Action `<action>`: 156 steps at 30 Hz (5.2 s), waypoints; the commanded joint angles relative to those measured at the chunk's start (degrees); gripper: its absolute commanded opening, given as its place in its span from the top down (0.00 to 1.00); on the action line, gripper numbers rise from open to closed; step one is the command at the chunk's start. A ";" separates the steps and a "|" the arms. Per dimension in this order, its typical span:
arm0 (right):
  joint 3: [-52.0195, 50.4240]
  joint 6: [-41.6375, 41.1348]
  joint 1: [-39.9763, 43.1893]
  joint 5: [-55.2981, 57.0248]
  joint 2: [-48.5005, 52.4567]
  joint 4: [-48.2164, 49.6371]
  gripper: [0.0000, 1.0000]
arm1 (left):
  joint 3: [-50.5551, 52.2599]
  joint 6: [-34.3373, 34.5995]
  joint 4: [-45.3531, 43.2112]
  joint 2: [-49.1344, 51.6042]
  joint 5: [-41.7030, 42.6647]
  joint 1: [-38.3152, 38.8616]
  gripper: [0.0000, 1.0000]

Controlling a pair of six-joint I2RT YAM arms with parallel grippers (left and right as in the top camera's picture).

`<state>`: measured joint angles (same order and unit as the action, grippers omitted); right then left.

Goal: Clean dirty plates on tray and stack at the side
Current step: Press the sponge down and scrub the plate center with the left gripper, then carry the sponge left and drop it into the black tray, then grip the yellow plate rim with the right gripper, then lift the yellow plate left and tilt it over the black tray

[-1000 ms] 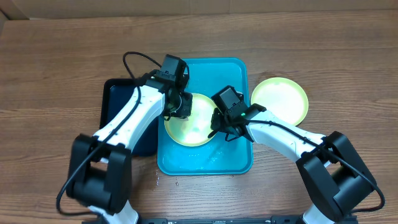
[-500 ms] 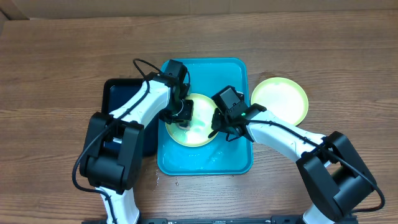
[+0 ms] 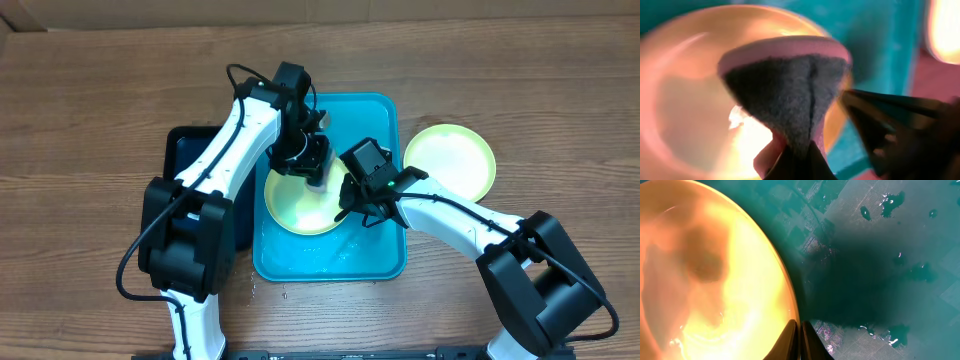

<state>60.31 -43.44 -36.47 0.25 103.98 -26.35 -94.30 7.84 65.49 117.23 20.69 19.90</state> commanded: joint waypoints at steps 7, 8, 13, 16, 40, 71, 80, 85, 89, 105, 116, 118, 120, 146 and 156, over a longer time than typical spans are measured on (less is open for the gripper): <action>-0.26 0.15 -0.33 -0.13 -1.01 0.28 0.96 | 6.54 8.17 -0.66 -0.13 -20.50 0.37 0.96; -0.26 0.15 -0.33 -0.13 -1.01 0.26 0.96 | 8.07 8.48 -2.01 -0.13 -20.48 0.37 0.96; -0.26 0.13 -0.33 -0.13 -1.01 0.35 0.96 | 16.15 8.87 -9.64 -0.13 -14.75 0.39 0.96; -0.26 0.15 -0.33 -0.13 -1.01 0.37 0.96 | 18.62 5.38 -11.93 -0.13 -4.17 0.37 0.96; -0.26 0.15 -0.33 -0.09 -1.01 0.31 0.96 | 3.61 1.40 3.26 -9.66 -8.98 -21.55 0.96; -0.26 0.15 -0.33 0.39 -1.01 1.05 0.86 | 6.51 -1.38 -0.13 -10.36 -21.46 -27.34 0.49; -0.26 0.11 -0.33 1.84 -0.02 2.86 0.73 | -2.32 -4.68 6.01 -22.25 -3.72 -27.34 0.49; -0.26 0.09 -0.33 1.07 1.31 4.28 0.72 | -2.32 -4.66 6.71 -30.99 0.26 -27.34 0.48; -0.26 0.07 -0.33 0.96 1.49 4.46 0.72 | -2.32 -4.68 6.93 -36.65 -0.13 -27.34 0.47; -0.26 -2.19 -0.33 0.96 1.55 3.26 0.83 | -2.27 -4.63 8.44 -41.35 -0.13 -27.34 0.00; -0.26 -3.87 -0.52 -1.05 1.60 1.40 0.83 | -2.27 -4.63 8.44 -39.67 -0.13 -27.34 0.00; -0.26 -4.83 -0.83 -0.98 1.60 0.79 0.84 | -2.27 -4.63 8.41 -39.45 -0.13 -27.34 0.00; -0.26 -4.83 -1.11 -1.01 1.60 0.76 0.86 | -2.27 -4.63 8.41 -39.34 -0.13 -27.34 0.00; 19.06 0.42 0.92 1.49 -0.48 -16.81 0.96 | -2.27 -4.63 8.41 -39.28 -0.13 -27.34 0.00; 21.57 0.42 -6.51 8.52 -0.37 -8.57 0.96 | -2.27 -4.63 8.41 -39.28 -0.13 -27.34 0.00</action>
<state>80.47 -43.44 -40.27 4.54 105.06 -37.17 -95.61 4.01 73.95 77.45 19.57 -7.51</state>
